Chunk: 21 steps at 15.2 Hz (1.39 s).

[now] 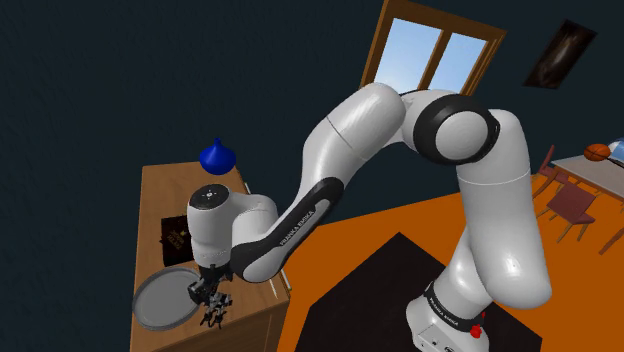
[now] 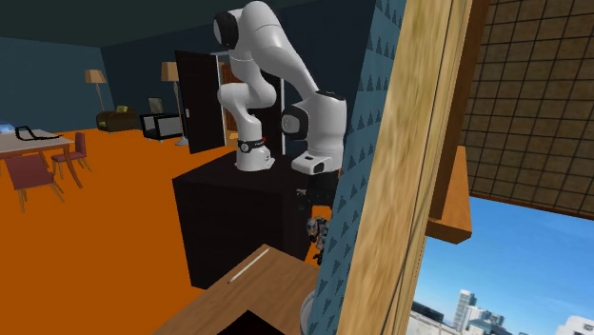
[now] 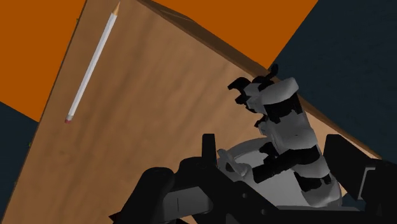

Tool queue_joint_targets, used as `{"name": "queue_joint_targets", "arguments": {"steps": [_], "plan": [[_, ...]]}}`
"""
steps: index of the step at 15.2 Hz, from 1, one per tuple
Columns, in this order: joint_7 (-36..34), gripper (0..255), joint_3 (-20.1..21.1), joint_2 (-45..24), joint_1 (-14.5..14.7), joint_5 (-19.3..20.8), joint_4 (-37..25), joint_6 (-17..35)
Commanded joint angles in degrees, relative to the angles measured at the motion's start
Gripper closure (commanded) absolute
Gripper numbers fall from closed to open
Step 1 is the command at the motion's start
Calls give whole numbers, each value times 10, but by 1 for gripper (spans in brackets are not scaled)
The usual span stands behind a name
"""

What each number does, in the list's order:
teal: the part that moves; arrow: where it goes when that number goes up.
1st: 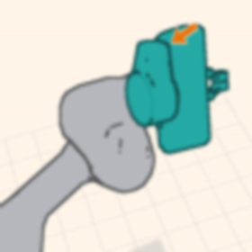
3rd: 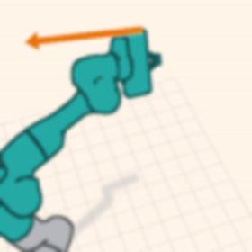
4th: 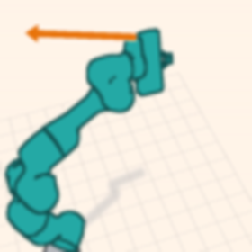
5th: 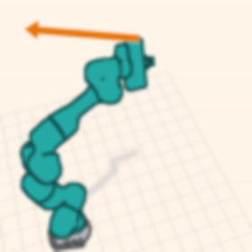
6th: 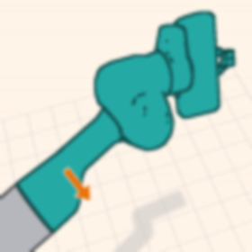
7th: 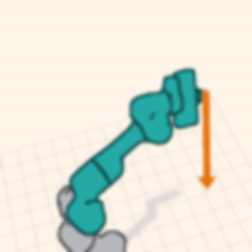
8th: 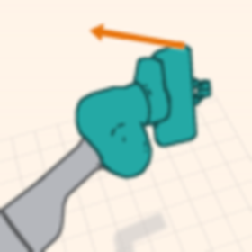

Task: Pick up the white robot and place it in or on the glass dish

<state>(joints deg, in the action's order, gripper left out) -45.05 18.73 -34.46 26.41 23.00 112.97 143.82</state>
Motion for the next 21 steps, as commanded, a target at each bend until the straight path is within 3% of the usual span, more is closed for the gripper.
{"name": "queue_joint_targets", "arguments": {"steps": [1, 11, 17, 21], "plan": [[5, 255, 6, 13, -4, -6, 3, -10], [29, 255, 31, 73, -23, -40, 9, -61], [58, 255, 21, -17, -3, -40, -181, -163], [81, 255, 13, -94, 20, -38, -342, -243]]}}
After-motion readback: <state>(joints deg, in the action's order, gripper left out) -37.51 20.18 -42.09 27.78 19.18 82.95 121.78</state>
